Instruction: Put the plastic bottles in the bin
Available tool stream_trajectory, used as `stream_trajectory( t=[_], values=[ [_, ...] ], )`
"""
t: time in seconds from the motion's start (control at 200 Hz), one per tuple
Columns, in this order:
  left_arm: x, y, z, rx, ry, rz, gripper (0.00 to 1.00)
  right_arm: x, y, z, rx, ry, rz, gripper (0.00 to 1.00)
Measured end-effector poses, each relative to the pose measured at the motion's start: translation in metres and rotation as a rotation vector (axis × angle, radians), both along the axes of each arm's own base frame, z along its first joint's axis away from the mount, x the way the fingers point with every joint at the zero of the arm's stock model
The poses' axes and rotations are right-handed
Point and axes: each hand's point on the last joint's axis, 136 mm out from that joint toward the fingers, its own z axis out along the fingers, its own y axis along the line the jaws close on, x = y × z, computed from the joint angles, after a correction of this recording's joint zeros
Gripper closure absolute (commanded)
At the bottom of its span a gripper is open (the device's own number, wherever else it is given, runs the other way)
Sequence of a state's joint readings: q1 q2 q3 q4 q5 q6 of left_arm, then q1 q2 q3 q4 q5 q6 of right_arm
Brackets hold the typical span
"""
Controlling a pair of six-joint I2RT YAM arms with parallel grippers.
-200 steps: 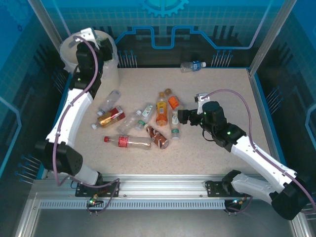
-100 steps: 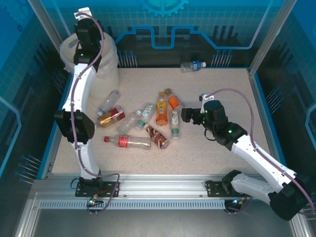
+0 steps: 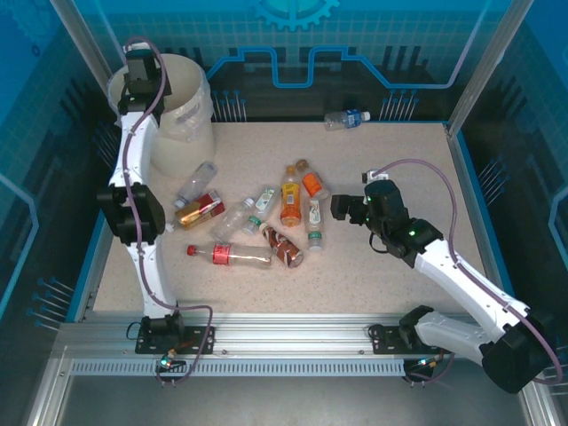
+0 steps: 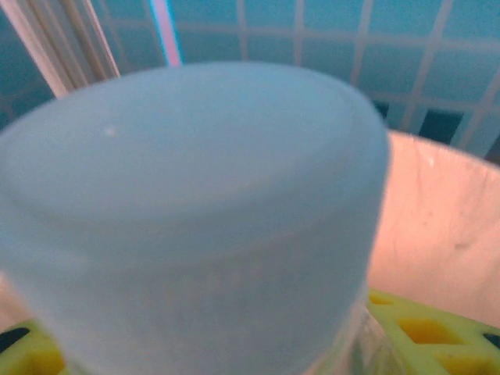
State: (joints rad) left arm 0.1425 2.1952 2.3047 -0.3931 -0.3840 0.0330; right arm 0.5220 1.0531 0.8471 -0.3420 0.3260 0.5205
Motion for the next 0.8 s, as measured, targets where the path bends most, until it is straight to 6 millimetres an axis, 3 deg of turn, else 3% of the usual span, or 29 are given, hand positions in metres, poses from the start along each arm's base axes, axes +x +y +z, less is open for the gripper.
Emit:
stream_trajectory(
  t=[0.12, 0.22, 0.51, 0.635, 0.8],
  values=[
    [0.007, -0.008, -0.024, -0.009, 0.074, -0.053, 0.32, 0.003, 0.002, 0.002, -0.001, 0.010, -0.002, 0.00],
    [0.012, -0.011, -0.029, -0.010, 0.099, -0.083, 0.25, 0.004, 0.004, 0.003, 0.006, 0.011, 0.002, 0.00],
    [0.011, -0.017, -0.020, -0.019, 0.099, -0.114, 0.13, 0.004, 0.006, 0.000, 0.011, 0.024, 0.009, 0.00],
    [0.009, -0.019, -0.022, -0.053, 0.100, -0.108, 0.01, 0.004, 0.006, 0.000, 0.013, 0.024, 0.007, 0.00],
    [-0.005, -0.027, -0.009, -0.122, 0.073, -0.105, 0.01, 0.005, 0.004, 0.001, 0.016, 0.017, -0.008, 0.00]
  ],
)
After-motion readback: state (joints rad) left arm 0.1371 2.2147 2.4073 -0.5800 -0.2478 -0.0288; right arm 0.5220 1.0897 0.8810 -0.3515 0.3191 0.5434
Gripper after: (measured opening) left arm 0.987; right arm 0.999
